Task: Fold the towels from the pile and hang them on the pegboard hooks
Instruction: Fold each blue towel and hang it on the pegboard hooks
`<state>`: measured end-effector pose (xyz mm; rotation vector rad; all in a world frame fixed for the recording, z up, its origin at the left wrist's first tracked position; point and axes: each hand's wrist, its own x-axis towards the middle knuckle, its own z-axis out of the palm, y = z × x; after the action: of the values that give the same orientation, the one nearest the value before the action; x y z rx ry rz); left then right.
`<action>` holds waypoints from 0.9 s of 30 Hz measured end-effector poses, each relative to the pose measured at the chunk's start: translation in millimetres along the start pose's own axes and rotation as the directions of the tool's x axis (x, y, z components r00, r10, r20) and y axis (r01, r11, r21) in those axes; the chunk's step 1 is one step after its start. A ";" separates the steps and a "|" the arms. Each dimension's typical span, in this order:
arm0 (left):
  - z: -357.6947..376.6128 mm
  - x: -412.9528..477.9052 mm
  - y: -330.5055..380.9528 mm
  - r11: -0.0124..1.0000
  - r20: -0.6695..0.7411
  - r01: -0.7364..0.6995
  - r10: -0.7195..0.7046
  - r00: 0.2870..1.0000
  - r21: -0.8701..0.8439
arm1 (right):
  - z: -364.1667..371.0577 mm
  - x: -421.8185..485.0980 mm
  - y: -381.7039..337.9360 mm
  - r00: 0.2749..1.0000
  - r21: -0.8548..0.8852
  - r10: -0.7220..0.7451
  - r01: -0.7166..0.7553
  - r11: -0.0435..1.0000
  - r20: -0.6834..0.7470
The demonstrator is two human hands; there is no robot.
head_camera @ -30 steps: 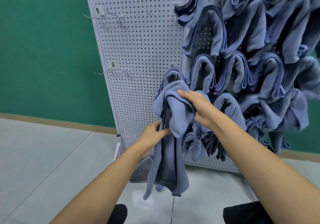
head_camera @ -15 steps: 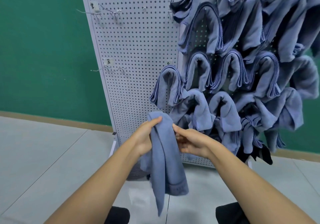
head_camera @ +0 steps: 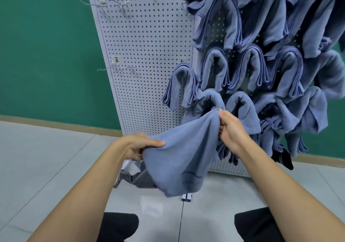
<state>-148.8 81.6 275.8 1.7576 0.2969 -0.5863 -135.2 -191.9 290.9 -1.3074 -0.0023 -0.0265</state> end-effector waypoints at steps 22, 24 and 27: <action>-7.8 -4.0 1.4 0.724 -0.196 -0.213 0.108 0.975 -0.656 | -36.6 -10.3 -3.6 0.994 0.071 0.034 -0.026 0.997 -0.108; -6.2 -4.1 -2.3 0.904 -0.286 -0.216 0.111 0.952 -0.368 | -37.9 -10.7 -4.4 0.993 0.067 0.025 -0.018 0.998 -0.119; 0.7 -5.2 -5.5 0.981 -0.396 -0.171 0.123 0.910 -0.090 | -40.0 -11.1 -4.2 0.993 0.042 0.024 -0.020 0.999 -0.111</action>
<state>-156.1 83.0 273.9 1.7502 0.4608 -0.1010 -146.8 -231.4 284.4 -1.2636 0.1068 -0.0806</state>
